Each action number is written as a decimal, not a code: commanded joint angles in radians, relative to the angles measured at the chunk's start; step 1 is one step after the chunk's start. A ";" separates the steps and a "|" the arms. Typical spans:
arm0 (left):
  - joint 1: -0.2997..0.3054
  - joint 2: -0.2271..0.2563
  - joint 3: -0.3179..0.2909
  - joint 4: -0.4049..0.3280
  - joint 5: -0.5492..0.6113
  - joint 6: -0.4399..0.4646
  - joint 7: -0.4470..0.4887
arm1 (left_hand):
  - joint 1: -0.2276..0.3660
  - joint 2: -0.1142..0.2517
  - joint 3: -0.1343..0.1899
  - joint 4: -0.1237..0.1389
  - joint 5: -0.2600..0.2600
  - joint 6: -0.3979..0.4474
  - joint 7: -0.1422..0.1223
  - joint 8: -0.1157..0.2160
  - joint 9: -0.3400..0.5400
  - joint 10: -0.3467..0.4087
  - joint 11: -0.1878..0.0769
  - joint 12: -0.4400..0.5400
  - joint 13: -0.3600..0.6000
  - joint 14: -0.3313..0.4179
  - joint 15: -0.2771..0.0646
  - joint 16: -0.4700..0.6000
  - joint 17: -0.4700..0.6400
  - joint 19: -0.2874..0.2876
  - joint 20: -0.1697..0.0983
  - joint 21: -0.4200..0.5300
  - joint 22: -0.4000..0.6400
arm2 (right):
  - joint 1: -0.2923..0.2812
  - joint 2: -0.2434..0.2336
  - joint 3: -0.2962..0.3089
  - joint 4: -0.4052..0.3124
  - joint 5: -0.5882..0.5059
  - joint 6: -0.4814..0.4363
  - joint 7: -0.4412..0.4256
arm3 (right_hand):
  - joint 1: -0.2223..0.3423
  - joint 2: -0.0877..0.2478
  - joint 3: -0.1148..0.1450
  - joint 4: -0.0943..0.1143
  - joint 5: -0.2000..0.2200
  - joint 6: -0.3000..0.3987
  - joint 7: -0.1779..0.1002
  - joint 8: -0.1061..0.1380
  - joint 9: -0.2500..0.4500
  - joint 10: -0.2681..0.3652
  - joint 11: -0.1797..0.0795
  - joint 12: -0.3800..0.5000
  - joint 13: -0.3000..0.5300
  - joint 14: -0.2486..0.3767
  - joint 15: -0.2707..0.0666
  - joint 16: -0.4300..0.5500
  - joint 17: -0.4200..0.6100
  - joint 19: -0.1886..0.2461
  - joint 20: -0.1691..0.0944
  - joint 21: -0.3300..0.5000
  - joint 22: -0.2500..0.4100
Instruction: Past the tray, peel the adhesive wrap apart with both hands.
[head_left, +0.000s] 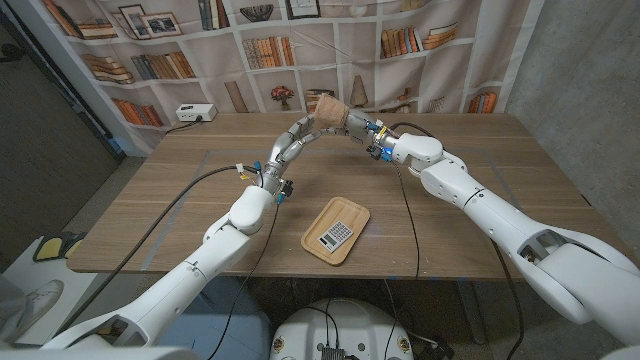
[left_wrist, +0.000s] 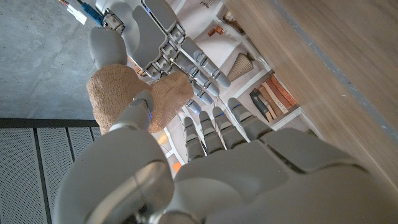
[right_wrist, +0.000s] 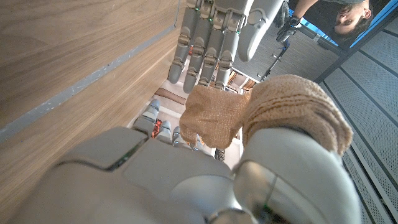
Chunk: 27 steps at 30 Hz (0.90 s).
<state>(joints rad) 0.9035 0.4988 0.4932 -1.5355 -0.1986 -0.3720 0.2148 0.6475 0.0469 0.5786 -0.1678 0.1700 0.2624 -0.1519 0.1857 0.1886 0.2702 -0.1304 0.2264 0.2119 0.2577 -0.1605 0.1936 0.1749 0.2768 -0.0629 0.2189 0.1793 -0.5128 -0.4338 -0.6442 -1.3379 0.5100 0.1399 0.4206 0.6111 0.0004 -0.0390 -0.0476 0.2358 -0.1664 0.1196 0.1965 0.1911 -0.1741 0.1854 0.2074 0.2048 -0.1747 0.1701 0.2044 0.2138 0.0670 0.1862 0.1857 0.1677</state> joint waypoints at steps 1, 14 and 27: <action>-0.008 0.002 0.006 0.000 -0.004 0.000 -0.019 | 0.021 0.006 -0.007 0.000 0.003 0.009 0.005 0.010 0.005 0.019 -0.011 0.012 0.003 0.020 -0.004 0.008 0.001 0.008 0.003 0.002 0.004 | 0.001 0.000 -0.012 -0.009 -0.002 -0.008 0.015 | 0.011 -0.002 -0.001 -0.009 -0.005 -0.045 0.034 0.005 0.001 -0.010 0.013 0.003 0.000 -0.049 0.008 0.002 0.001 0.001 0.001 0.004 0.002; -0.005 0.005 0.009 -0.008 0.000 0.000 -0.022 | 0.049 0.020 -0.017 -0.002 0.003 0.046 0.015 0.023 0.006 0.055 -0.006 0.024 0.007 0.063 -0.010 0.017 0.001 0.020 0.002 0.003 0.004 | 0.007 -0.005 -0.028 -0.029 -0.032 -0.019 0.004 | 0.013 0.000 -0.001 -0.011 -0.007 -0.044 0.032 0.004 0.001 -0.011 0.011 0.002 0.000 -0.054 0.006 0.000 0.001 -0.002 -0.002 0.003 0.003; 0.005 0.007 0.004 -0.012 -0.005 -0.002 -0.020 | 0.094 0.057 -0.036 0.000 0.002 0.041 0.016 0.017 0.007 0.045 -0.008 0.016 0.011 0.074 -0.001 0.011 0.006 0.122 0.023 0.050 0.020 | 0.013 0.002 -0.032 -0.025 -0.031 -0.022 0.011 | 0.015 0.002 0.000 -0.013 -0.009 -0.041 0.031 0.004 0.001 -0.010 0.009 0.002 0.000 -0.054 0.003 0.000 0.000 -0.005 -0.008 0.002 0.003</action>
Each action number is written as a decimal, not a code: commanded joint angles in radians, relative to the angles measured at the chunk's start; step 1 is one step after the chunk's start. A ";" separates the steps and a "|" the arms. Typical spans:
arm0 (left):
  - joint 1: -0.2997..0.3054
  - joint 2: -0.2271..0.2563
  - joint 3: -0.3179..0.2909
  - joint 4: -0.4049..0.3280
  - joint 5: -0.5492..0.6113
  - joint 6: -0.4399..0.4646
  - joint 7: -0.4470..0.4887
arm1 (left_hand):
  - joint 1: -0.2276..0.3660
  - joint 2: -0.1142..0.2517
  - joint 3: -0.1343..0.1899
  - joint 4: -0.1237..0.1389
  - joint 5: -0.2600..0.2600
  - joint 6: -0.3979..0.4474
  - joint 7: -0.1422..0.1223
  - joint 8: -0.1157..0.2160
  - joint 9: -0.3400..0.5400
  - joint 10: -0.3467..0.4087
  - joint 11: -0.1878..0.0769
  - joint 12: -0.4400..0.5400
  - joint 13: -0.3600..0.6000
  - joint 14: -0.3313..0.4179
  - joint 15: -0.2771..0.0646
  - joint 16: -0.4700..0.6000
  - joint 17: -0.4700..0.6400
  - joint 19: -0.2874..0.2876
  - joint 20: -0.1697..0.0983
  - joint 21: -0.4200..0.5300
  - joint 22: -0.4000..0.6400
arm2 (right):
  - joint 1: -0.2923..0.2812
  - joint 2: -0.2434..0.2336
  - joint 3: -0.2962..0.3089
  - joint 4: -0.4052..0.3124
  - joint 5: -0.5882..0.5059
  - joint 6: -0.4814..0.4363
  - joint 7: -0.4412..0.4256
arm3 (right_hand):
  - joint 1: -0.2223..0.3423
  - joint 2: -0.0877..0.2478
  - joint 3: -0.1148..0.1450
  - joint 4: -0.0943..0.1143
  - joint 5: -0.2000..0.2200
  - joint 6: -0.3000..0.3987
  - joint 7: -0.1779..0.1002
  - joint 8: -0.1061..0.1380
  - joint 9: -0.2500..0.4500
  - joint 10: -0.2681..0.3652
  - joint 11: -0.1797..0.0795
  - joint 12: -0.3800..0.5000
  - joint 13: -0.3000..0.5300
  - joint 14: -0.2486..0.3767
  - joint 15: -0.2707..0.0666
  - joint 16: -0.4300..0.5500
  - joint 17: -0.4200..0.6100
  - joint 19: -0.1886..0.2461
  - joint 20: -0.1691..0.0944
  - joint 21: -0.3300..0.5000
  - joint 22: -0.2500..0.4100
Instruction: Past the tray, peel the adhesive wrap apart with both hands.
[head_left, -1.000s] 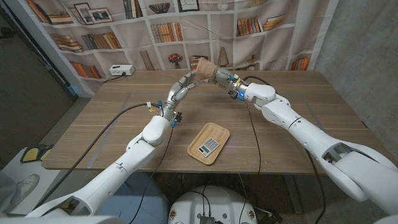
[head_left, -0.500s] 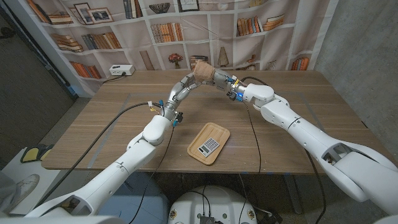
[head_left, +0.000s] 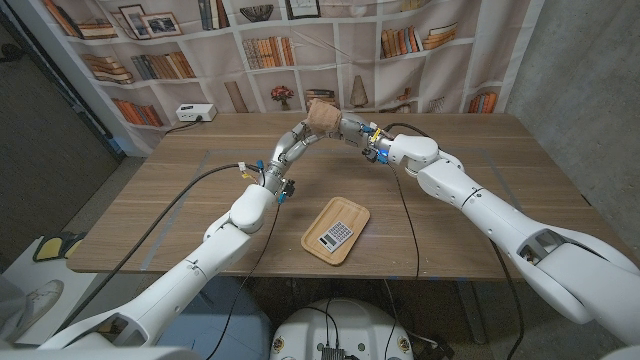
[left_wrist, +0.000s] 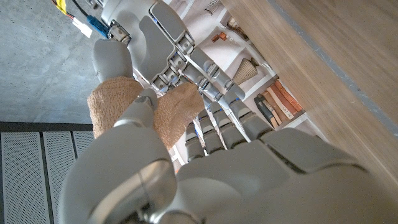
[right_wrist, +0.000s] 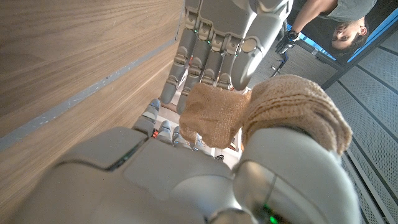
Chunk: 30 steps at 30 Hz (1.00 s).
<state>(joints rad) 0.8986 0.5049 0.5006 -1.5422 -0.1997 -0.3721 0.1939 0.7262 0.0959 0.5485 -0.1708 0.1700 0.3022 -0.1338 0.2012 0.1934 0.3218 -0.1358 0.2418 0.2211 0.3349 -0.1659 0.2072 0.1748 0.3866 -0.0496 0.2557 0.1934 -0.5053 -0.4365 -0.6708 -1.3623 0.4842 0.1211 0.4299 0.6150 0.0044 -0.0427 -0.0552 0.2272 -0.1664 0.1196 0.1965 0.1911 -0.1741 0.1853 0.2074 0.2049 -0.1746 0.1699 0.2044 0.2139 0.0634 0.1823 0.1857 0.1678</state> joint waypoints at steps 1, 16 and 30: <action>0.009 0.001 -0.003 -0.005 -0.003 -0.002 0.002 | 0.019 0.010 -0.007 0.003 0.002 0.000 -0.002 0.001 0.002 -0.008 -0.002 -0.001 0.002 -0.005 0.006 -0.004 0.006 0.017 0.014 0.016 0.007 | 0.005 0.006 -0.005 0.000 -0.002 -0.004 0.003 | 0.011 -0.002 0.003 -0.006 -0.001 -0.041 0.031 0.004 0.001 -0.010 0.009 0.002 0.000 -0.054 0.003 0.001 0.000 -0.001 -0.004 0.002 0.003; 0.002 -0.015 0.004 0.007 0.000 -0.006 0.005 | 0.036 0.031 -0.036 0.009 0.000 0.053 0.003 0.017 0.003 0.030 0.012 0.010 0.003 0.047 -0.011 0.015 0.011 0.062 -0.011 0.044 0.018 | 0.002 -0.003 -0.008 -0.009 -0.002 -0.005 0.017 | 0.012 0.000 0.004 -0.007 -0.002 -0.039 0.031 0.004 0.001 -0.009 0.007 0.003 0.000 -0.053 0.000 0.001 0.000 0.000 -0.006 0.003 0.003; 0.004 -0.014 0.008 -0.007 0.004 0.007 0.008 | 0.030 0.088 -0.023 0.039 0.008 0.111 -0.005 0.030 0.005 0.084 0.003 0.028 0.009 0.088 -0.011 0.020 0.015 0.071 -0.007 0.059 0.026 | -0.007 -0.008 -0.013 -0.028 -0.004 -0.009 0.020 | 0.012 0.001 0.004 -0.009 -0.004 -0.039 0.031 0.003 0.001 -0.009 0.007 0.002 0.000 -0.053 0.000 0.002 -0.001 0.001 -0.008 0.003 0.003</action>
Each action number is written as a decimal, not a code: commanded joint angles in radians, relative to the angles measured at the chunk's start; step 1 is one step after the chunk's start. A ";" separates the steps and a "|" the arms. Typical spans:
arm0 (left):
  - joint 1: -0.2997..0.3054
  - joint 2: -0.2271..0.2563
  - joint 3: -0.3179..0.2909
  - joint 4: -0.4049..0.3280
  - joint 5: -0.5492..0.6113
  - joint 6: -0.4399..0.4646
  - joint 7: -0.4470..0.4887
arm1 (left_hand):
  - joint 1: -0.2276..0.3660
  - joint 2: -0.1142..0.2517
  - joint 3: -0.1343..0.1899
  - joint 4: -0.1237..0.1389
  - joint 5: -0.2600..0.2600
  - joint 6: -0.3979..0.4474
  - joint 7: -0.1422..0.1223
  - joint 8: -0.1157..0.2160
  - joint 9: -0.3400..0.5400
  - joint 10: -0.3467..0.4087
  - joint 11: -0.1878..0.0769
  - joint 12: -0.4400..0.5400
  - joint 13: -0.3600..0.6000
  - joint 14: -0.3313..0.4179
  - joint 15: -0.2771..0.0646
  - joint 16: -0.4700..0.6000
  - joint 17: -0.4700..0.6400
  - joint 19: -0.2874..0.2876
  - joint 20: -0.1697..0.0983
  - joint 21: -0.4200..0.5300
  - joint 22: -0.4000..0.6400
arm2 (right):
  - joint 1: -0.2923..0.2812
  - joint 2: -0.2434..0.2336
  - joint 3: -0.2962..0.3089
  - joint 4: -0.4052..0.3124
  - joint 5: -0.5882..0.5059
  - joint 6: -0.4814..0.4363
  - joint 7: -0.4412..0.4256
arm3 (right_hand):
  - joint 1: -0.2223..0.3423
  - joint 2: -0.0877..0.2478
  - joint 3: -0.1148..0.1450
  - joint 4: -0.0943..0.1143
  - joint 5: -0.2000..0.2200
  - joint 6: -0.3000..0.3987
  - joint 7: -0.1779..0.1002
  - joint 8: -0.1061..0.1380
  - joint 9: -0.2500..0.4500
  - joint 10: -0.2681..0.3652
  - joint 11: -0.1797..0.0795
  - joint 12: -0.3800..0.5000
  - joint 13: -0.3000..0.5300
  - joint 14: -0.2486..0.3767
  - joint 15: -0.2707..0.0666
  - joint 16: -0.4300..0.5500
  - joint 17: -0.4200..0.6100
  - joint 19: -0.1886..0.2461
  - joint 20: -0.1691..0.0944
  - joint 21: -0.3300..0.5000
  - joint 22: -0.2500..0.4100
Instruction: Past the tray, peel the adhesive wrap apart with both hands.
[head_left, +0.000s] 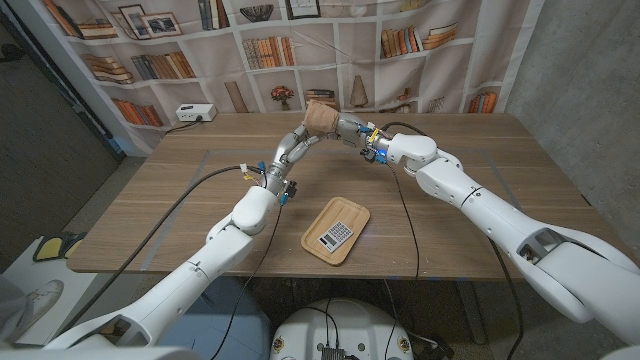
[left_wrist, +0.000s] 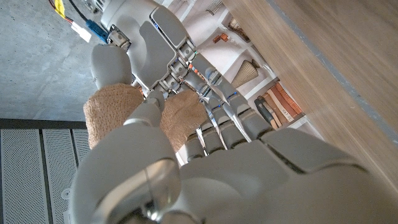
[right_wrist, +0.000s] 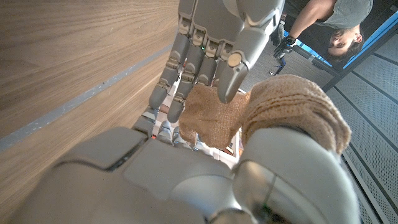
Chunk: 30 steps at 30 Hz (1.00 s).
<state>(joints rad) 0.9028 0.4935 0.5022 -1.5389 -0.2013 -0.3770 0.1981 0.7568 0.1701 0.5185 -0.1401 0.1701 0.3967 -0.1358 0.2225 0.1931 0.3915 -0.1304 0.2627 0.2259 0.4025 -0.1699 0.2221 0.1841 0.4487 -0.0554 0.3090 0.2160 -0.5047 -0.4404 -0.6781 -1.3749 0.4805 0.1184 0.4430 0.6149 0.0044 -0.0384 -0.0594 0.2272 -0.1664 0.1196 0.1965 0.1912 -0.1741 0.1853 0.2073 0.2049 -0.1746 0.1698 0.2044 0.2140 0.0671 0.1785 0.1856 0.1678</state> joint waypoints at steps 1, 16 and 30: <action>0.000 -0.002 0.007 -0.010 0.004 0.011 0.001 | -0.002 0.014 0.008 0.011 0.008 0.021 -0.001 0.010 0.006 0.018 -0.006 0.009 0.005 0.028 -0.010 0.006 0.006 0.009 -0.002 0.007 0.003 | -0.008 -0.004 -0.007 -0.017 0.001 -0.008 0.008 | 0.012 0.001 -0.001 -0.005 -0.005 -0.039 0.032 0.003 0.001 -0.009 0.007 0.002 0.000 -0.053 0.001 0.002 -0.001 -0.003 -0.004 0.003 0.002; 0.016 0.000 0.001 -0.032 0.015 0.012 0.022 | -0.016 0.028 0.040 0.040 0.010 0.109 0.001 0.030 0.010 0.100 -0.010 0.037 0.017 0.113 -0.023 0.019 0.007 0.035 -0.008 0.035 0.011 | -0.010 0.001 -0.015 -0.026 -0.003 -0.009 0.010 | 0.011 0.003 -0.001 -0.006 -0.007 -0.034 0.030 0.004 0.001 -0.008 0.003 0.003 0.000 -0.053 -0.002 0.002 -0.001 -0.004 -0.005 0.003 0.002; 0.018 -0.019 0.003 -0.027 0.024 -0.001 0.040 | 0.057 0.053 0.192 0.132 0.014 0.232 0.027 0.061 0.032 0.229 -0.032 0.086 0.058 0.282 -0.049 0.078 0.045 0.104 -0.018 0.129 0.046 | -0.020 -0.015 -0.009 -0.056 -0.005 -0.019 -0.004 | 0.007 0.004 -0.003 -0.005 -0.009 -0.030 0.026 0.004 0.000 -0.006 0.001 0.003 0.000 -0.051 -0.004 0.003 -0.002 -0.004 -0.006 0.003 0.002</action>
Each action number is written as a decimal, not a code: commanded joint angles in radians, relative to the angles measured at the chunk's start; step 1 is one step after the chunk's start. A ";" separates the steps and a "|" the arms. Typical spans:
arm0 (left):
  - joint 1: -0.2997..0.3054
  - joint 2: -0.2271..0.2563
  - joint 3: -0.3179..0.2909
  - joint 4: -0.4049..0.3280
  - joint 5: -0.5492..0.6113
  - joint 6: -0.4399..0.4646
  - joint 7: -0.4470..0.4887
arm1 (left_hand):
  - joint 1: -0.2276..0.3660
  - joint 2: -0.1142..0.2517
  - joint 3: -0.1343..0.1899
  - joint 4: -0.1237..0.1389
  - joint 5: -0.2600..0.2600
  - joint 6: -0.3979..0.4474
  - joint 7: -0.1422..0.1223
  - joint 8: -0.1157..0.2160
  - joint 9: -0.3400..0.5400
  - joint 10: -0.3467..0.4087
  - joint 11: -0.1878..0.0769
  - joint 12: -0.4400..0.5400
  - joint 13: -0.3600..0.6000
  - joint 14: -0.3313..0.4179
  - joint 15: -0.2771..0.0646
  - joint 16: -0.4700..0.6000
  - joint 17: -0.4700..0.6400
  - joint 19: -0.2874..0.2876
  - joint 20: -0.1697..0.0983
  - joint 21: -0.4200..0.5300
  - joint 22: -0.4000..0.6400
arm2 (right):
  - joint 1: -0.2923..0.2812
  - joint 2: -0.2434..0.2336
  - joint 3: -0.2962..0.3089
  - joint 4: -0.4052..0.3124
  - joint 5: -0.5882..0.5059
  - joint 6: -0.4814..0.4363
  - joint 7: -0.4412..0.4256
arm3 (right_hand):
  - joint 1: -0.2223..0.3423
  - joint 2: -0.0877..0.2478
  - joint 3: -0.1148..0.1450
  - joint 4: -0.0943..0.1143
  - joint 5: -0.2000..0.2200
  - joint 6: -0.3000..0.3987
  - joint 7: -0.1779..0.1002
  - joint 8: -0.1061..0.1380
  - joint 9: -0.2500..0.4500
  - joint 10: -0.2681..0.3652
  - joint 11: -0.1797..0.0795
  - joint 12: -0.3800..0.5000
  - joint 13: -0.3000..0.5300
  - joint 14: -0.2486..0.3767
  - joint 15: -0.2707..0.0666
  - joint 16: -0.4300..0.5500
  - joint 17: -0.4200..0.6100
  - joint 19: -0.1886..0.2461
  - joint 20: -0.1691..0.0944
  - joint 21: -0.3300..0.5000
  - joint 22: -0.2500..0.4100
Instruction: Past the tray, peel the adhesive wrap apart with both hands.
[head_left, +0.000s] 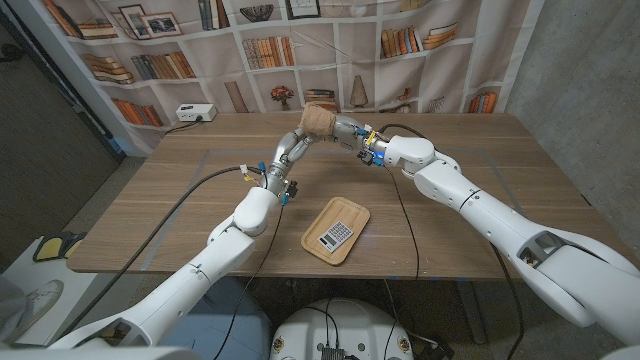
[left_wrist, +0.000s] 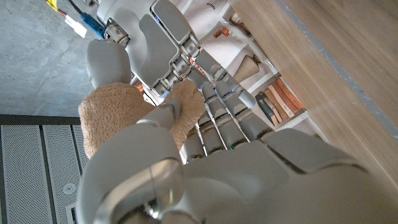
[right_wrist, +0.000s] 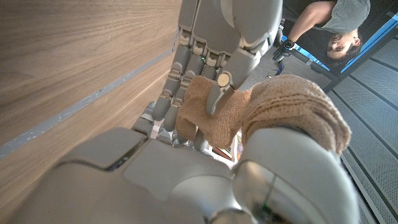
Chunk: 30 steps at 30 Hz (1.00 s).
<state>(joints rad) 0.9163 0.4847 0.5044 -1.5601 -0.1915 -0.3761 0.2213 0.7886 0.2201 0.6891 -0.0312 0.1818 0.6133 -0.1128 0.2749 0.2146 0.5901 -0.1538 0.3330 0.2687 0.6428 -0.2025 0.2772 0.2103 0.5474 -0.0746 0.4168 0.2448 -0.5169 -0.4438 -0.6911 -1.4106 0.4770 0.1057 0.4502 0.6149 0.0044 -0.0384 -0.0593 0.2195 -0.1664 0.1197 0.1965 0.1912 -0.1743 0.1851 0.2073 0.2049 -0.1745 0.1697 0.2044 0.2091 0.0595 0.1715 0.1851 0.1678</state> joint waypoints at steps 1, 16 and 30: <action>0.005 -0.011 0.001 -0.006 0.013 -0.002 0.017 | 0.033 0.002 0.025 0.027 0.001 0.023 0.001 0.012 0.015 0.038 -0.011 0.020 0.021 0.055 -0.023 0.033 0.026 0.005 0.003 0.031 0.025 | -0.009 -0.012 0.004 -0.020 0.000 -0.005 -0.010 | 0.007 0.004 -0.003 -0.005 -0.001 -0.031 0.025 0.004 0.000 -0.006 -0.001 0.003 0.000 -0.052 -0.006 0.003 0.003 0.003 -0.001 0.003 0.002; 0.022 -0.035 -0.007 -0.011 0.033 -0.010 0.072 | 0.097 -0.006 0.045 0.062 0.003 0.051 0.028 0.042 0.069 0.153 -0.030 0.117 0.129 0.198 -0.026 0.117 0.106 0.002 -0.004 0.141 0.097 | -0.012 -0.018 0.008 -0.027 0.003 -0.013 -0.017 | 0.003 0.006 -0.005 -0.005 -0.003 -0.028 0.025 0.003 0.000 -0.004 0.000 0.004 0.000 -0.051 -0.007 0.003 0.003 0.004 -0.001 0.004 0.002; 0.045 -0.070 -0.022 -0.002 -0.016 -0.023 0.093 | 0.195 -0.003 0.015 0.052 0.002 0.036 0.025 0.102 0.231 0.144 -0.035 0.283 0.364 0.323 -0.011 0.235 0.300 -0.081 0.042 0.345 0.249 | -0.014 -0.021 0.014 -0.022 0.005 -0.017 -0.027 | 0.001 0.007 -0.005 -0.005 -0.004 -0.025 0.027 0.003 0.000 -0.001 -0.001 0.004 0.000 -0.049 -0.008 0.004 0.003 0.005 -0.001 0.004 0.002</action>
<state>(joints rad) 0.9441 0.4381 0.4930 -1.5699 -0.1638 -0.3932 0.3073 0.9459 0.2140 0.7174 0.0183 0.1818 0.6727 -0.0846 0.3510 0.3700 0.7635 -0.1827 0.5516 0.5293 0.9342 -0.2211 0.4596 0.4228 0.5069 -0.0486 0.6797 0.4272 -0.5299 -0.4628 -0.6824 -1.4367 0.4787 0.0914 0.4303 0.6149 0.0044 -0.0413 -0.0621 0.2195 -0.1663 0.1197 0.1965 0.1912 -0.1741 0.1853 0.2073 0.2050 -0.1710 0.1664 0.2044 0.2094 0.0598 0.1714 0.1851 0.1679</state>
